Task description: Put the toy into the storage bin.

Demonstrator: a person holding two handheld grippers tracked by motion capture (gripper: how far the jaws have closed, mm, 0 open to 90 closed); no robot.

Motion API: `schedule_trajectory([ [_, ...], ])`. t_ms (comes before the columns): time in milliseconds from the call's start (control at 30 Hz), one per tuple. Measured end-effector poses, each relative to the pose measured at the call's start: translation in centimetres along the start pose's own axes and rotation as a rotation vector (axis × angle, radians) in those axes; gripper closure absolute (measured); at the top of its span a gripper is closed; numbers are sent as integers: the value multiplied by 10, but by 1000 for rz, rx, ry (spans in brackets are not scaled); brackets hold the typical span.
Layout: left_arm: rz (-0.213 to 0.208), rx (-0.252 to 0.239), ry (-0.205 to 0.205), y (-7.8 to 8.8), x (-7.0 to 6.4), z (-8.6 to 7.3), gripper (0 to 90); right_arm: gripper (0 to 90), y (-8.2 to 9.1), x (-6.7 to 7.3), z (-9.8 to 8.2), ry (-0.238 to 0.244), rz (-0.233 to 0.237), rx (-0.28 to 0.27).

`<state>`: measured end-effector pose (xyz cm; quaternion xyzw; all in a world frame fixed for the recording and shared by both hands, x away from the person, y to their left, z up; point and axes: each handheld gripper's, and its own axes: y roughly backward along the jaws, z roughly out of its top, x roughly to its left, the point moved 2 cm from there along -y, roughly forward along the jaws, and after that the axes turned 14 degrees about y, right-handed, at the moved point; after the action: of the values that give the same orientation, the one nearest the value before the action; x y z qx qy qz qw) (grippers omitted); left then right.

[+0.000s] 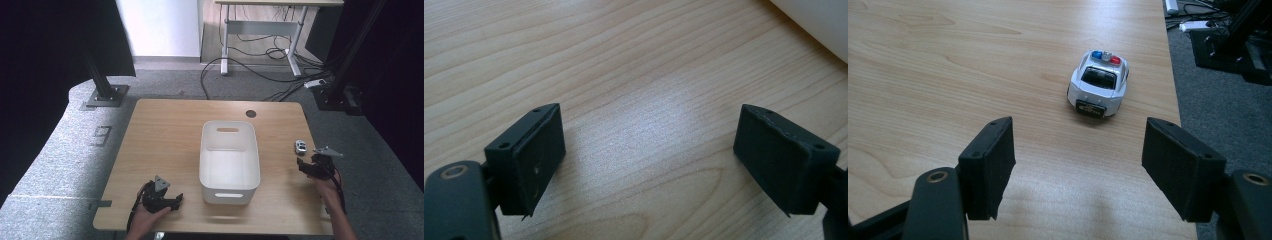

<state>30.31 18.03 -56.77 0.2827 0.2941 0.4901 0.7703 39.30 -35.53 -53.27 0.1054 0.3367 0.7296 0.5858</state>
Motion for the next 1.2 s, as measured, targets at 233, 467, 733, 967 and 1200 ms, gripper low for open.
schedule_trajectory([
  [233, 0, -1, 1, 0, 0, 0, 130, 290, -7, -1, 4, 4, -8, 4],
  [467, 1, 0, 0, 0, 0, 0, 130, 290, -12, -4, 7, -22, -8, 2],
  [733, 0, -2, 1, 0, 0, 0, 130, 291, -15, -6, 15, -44, -23, 7],
  [967, -1, -1, -1, 0, 0, 0, 130, 292, -23, -8, 18, -56, -24, 19],
  [1200, -1, -1, -2, 0, 0, 0, 130, 291, -31, -16, 22, -76, -42, 36],
])
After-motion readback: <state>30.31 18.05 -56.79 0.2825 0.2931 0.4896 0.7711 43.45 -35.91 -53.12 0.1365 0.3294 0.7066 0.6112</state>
